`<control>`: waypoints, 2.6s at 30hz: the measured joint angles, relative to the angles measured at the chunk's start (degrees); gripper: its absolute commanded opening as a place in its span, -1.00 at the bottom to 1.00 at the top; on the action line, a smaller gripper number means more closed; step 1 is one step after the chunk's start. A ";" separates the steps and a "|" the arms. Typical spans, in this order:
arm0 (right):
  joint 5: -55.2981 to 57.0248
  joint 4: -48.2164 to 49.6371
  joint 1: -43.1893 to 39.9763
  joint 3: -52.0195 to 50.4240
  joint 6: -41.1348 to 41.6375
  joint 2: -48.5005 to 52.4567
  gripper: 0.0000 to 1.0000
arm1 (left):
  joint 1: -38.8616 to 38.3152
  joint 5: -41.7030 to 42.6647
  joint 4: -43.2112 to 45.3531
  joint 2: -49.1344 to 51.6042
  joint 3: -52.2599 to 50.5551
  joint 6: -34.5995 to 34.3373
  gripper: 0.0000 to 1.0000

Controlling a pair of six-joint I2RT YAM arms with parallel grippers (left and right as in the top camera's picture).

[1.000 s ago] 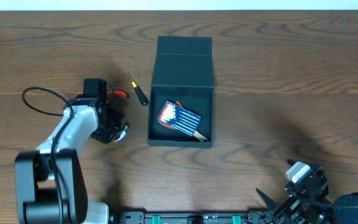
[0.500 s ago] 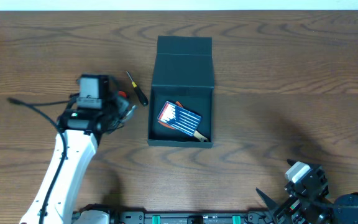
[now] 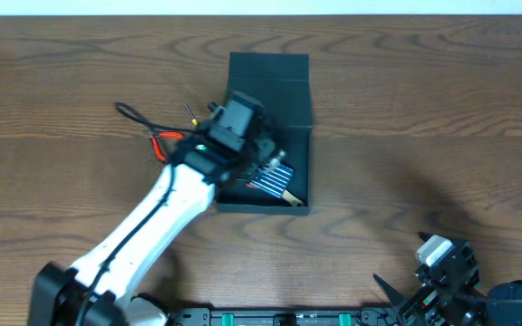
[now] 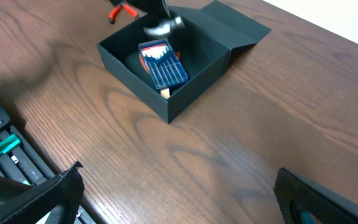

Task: Pack container
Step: 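Carry the hammer into the box and open the left gripper, then move the left gripper back toward the red-handled pliers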

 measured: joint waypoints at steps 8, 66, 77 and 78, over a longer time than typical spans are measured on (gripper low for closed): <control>0.00 0.00 0.00 0.00 -0.02 0.00 0.99 | -3.17 0.52 -0.02 6.78 0.02 -10.43 -0.89; 0.00 0.00 0.00 0.00 0.00 0.00 0.99 | 44.68 5.38 -16.35 16.31 7.98 40.22 0.71; 0.02 0.00 0.00 0.00 0.00 0.00 0.99 | 44.76 6.91 -16.63 25.73 8.63 46.49 0.54; 0.00 0.00 0.00 0.00 0.00 0.00 0.98 | 44.76 6.93 -16.59 26.18 9.16 46.82 0.54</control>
